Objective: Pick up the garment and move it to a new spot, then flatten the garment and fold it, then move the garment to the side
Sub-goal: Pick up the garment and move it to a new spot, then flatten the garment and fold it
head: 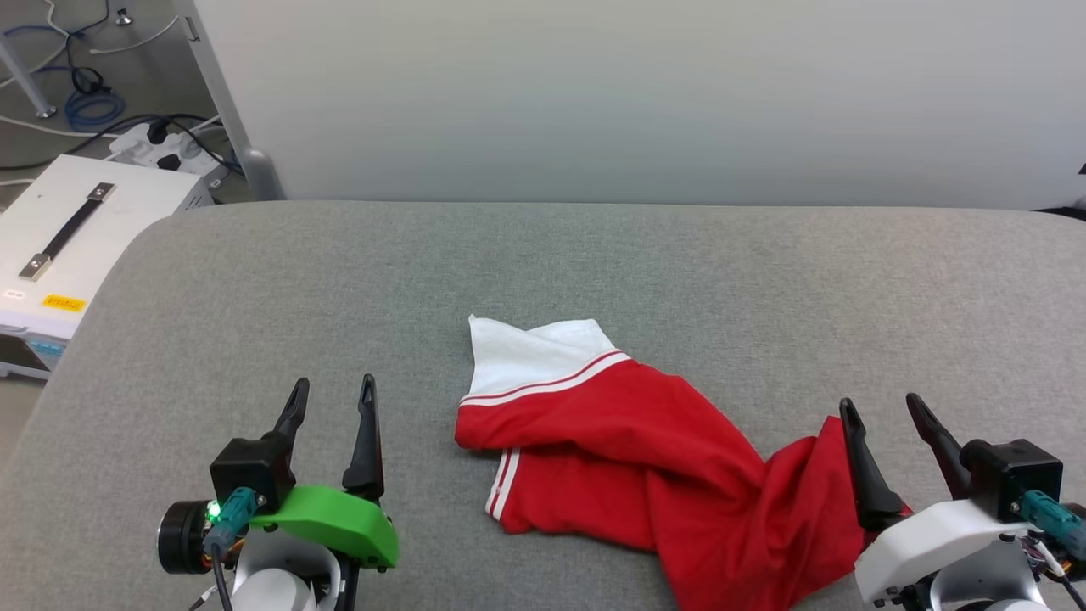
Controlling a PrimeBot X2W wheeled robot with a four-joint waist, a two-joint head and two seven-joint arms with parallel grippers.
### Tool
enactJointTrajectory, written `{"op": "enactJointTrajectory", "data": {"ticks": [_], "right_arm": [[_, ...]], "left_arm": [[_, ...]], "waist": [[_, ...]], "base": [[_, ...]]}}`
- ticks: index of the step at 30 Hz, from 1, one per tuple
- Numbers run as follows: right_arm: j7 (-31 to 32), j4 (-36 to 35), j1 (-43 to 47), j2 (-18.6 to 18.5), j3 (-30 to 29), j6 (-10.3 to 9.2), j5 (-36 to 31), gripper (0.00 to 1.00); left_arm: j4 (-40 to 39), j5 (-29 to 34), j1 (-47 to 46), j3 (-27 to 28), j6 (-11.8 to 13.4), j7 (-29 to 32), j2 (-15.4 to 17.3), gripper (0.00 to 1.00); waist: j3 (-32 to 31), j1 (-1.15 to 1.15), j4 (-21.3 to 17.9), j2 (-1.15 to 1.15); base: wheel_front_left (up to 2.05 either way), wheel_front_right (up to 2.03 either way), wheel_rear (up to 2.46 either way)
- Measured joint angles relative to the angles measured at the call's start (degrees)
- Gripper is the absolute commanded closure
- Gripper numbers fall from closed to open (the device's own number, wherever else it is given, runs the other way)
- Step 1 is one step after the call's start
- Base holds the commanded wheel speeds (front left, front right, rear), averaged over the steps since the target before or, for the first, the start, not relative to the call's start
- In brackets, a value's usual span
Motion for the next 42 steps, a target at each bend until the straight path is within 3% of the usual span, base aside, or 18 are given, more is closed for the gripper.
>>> {"op": "enactJointTrajectory", "data": {"ticks": [8, 12, 19, 22, 30, 35, 36, 37, 38, 42], "right_arm": [[4.4, 8.3, -5.0, -0.4, -3.2, 0.0, 1.7, 0.0], [10.0, 14.2, -10.4, -3.1, -2.4, 0.0, 3.8, 0.0], [25.9, 20.4, -21.4, -12.4, 7.1, 0.0, 10.2, 0.0], [35.5, 23.7, -27.9, -16.9, 13.2, 0.0, 14.5, 0.0], [41.6, 30.6, -34.9, -19.6, 24.9, 0.0, 20.9, 0.0], [44.3, 35.4, -37.5, -21.2, 29.3, -0.01, 24.1, 0.0], [45.3, 35.8, -38.1, -21.4, 30.0, -0.01, 24.7, 0.4], [46.2, 36.0, -38.6, -21.5, 30.4, 0.0, 25.4, 0.67], [46.9, 36.2, -39.2, -21.7, 30.8, -0.01, 26.2, 1.0], [46.6, 36.3, -40.4, -22.5, 31.5, 0.01, 27.7, 1.0]], "left_arm": [[-0.9, 0.5, -1.3, -0.1, -0.8, 0.0, -1.1, 0.0], [-1.6, 1.1, -3.0, -0.2, -1.4, 0.0, -2.7, 0.0], [-1.2, 1.9, -5.0, 0.5, -2.9, 0.0, -5.5, 0.0], [-0.5, 3.3, -6.5, 1.3, -4.6, 0.0, -6.9, 0.0], [0.7, 5.8, -9.0, 2.0, -7.3, 0.0, -9.9, 0.0], [1.3, 7.2, -9.3, 3.0, -8.6, 0.0, -11.3, 0.0], [1.4, 7.4, -9.4, 3.2, -9.1, 0.0, -11.6, 0.0], [1.4, 7.6, -9.4, 3.4, -9.2, 0.0, -11.7, 0.0], [1.6, 7.7, -9.4, 3.5, -9.5, 0.0, -12.0, 0.0], [2.5, 8.7, -9.8, 4.4, -10.3, 0.0, -12.3, 0.0]], "waist": [[2.2, 0.0, 1.9, 0.0], [3.5, 0.0, 3.9, 0.0], [6.2, 0.0, 8.1, 0.0], [8.1, 0.0, 10.8, 0.0], [12.4, 0.0, 14.5, 0.0], [14.6, 0.0, 16.1, 0.0], [14.9, 0.0, 16.3, 0.0], [15.2, 0.0, 16.4, 0.0], [15.6, 0.0, 16.6, 0.0], [16.2, 0.0, 16.6, 0.0]], "base": [[0.0, 0.0, 0.0], [0.0, 0.0, 0.0], [0.0, 0.0, 0.0], [0.0, 0.0, 0.0], [0.0, 0.0, 0.0], [0.0, 0.0, 0.0], [0.0, 0.0, 0.0], [0.0, 0.0, 0.0], [0.0, 0.0, 0.0], [0.0, 0.0, 0.0]]}}
